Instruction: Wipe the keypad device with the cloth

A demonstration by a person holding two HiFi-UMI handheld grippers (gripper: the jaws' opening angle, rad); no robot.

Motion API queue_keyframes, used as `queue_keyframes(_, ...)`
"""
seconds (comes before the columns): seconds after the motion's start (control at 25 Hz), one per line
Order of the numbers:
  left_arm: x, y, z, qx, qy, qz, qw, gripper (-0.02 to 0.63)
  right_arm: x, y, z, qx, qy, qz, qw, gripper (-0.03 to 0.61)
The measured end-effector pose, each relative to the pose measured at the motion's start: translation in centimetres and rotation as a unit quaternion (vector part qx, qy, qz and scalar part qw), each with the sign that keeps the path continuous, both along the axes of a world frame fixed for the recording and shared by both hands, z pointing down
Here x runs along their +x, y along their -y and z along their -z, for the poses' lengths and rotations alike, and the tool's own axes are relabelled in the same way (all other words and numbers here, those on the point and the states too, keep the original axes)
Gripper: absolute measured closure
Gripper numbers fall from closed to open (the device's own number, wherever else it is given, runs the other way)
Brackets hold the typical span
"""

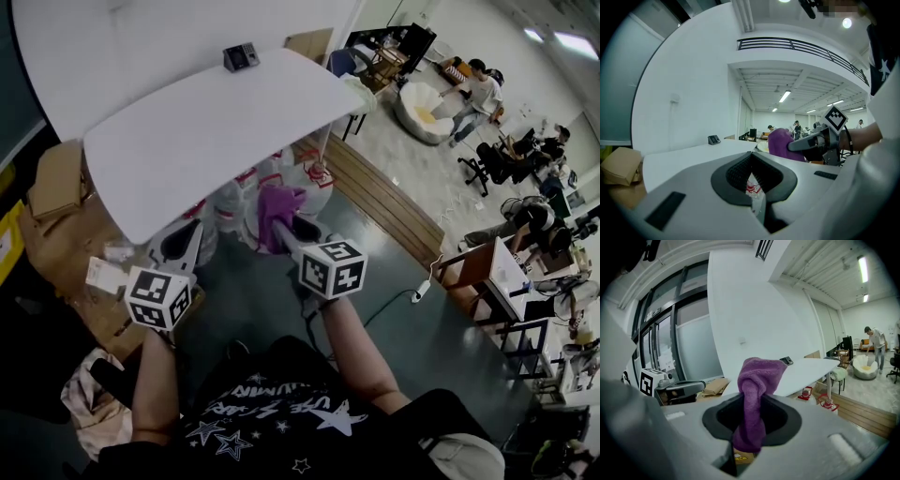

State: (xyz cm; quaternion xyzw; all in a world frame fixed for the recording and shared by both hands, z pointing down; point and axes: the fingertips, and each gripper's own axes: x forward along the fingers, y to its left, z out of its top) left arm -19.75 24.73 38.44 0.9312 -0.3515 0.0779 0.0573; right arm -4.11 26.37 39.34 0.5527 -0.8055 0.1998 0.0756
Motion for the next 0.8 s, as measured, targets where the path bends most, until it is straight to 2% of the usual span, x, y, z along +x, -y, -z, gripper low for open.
queue_keyframes(0.16,0.2,0.5,-0.7,-0.014,-0.004,0.004,0.9999,0.607,0.3,0.0,-0.2,-0.001,-0.005,0.002,1.0,0.485)
queue_keyframes(0.52,2.9,2.5,-2.7,-0.033,0.007,0.014,0.9993,0.607,3.9,2.3,-2.5,-0.02,0.017,-0.001,1.0,0.483)
queue_keyframes(0.8,7.2,6.2,-2.5,-0.035,0.018,0.034,0.9987,0.607,8.0,7.2,-2.6,-0.022,0.034,0.021,0.999,0.483)
